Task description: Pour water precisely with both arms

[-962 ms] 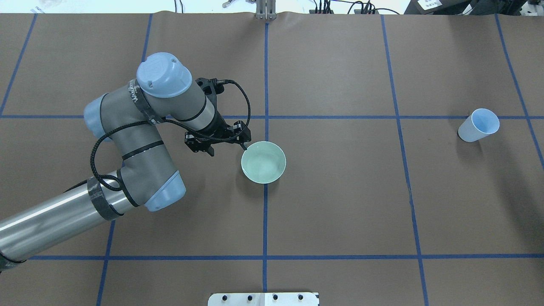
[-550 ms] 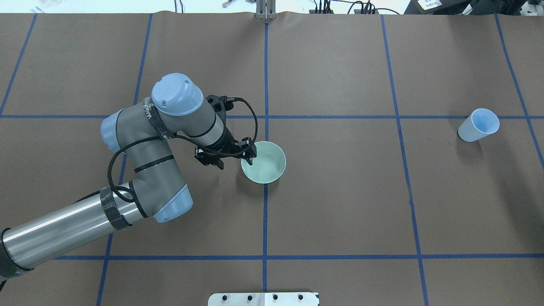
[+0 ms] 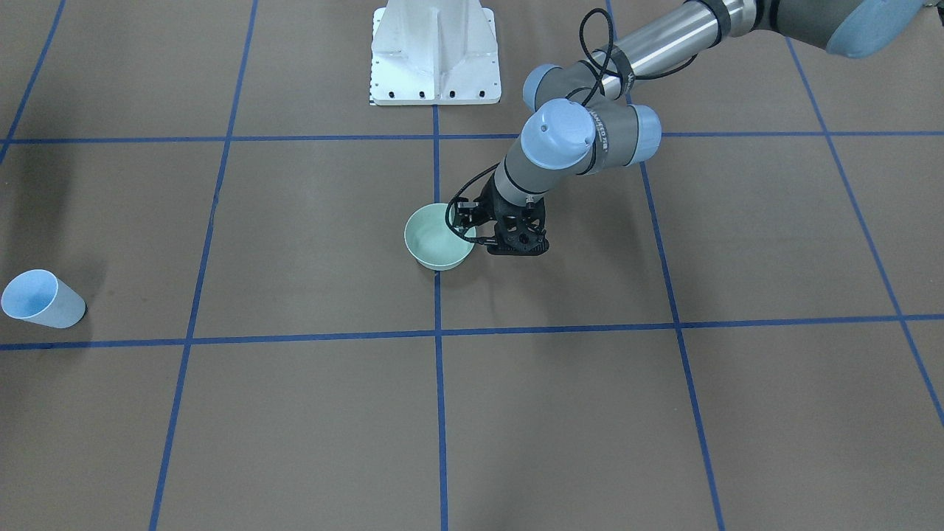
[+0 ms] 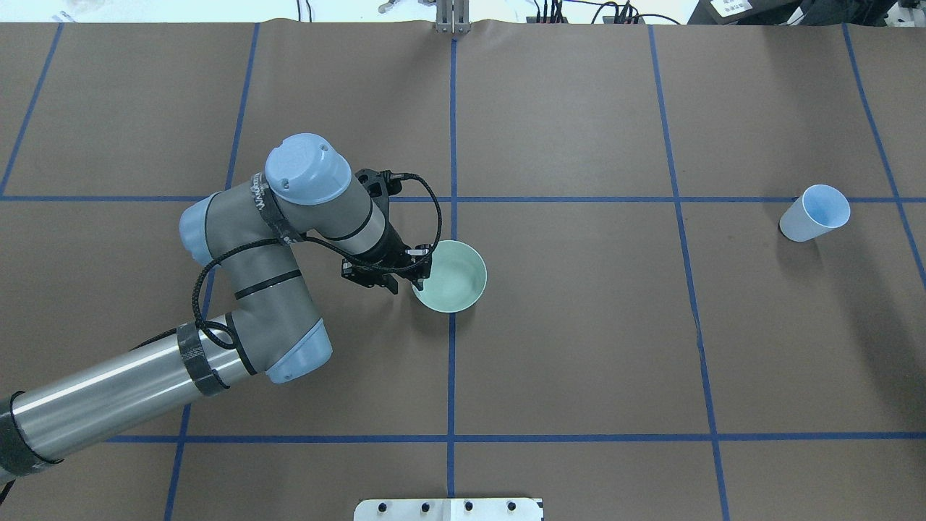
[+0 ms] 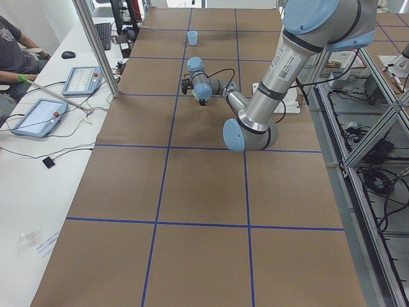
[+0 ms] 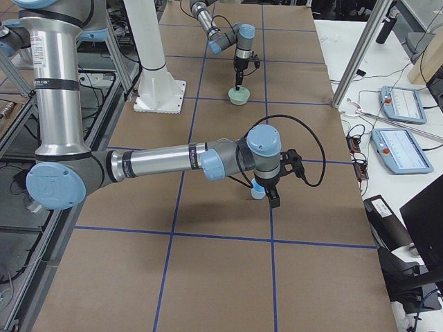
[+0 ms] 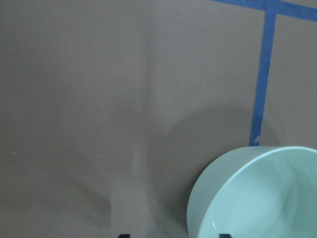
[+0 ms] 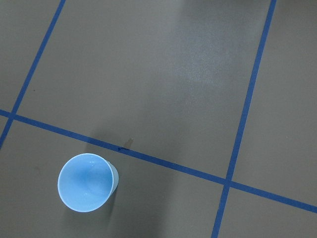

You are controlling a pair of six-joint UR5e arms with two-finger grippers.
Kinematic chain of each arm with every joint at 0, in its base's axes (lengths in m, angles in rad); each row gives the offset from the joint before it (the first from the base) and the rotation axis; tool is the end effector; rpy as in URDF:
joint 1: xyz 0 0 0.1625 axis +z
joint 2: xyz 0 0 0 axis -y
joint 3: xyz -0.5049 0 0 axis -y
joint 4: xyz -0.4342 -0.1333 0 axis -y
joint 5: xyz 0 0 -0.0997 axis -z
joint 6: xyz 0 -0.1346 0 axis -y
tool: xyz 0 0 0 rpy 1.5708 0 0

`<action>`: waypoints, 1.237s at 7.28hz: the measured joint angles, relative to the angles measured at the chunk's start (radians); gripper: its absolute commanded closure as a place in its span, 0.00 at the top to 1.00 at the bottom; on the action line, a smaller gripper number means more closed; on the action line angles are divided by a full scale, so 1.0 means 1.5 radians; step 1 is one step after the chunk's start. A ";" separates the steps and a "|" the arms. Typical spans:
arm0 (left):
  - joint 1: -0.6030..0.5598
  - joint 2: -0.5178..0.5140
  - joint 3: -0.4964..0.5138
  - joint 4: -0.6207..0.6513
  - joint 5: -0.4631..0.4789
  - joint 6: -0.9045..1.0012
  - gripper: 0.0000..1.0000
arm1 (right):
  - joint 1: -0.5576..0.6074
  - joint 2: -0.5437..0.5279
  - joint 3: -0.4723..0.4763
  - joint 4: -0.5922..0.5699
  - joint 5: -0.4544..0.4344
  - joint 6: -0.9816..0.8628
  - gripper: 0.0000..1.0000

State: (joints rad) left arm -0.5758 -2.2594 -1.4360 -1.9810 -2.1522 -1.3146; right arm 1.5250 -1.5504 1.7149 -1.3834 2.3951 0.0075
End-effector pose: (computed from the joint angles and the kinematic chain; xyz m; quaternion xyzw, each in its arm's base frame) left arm 0.6717 -0.5069 0.3062 -0.0528 0.5089 -0.0039 0.8592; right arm 0.0086 -0.5647 0.6476 0.1498 -0.3985 -0.0874 0.9006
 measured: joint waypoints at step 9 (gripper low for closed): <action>-0.217 0.260 -0.114 -0.043 -0.150 0.246 0.00 | 0.000 0.007 0.002 0.002 -0.001 0.008 1.00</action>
State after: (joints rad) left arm -0.9020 -1.8699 -1.6071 -2.0459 -2.3770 -0.9456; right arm 1.5248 -1.5395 1.7175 -1.3807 2.3936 0.0191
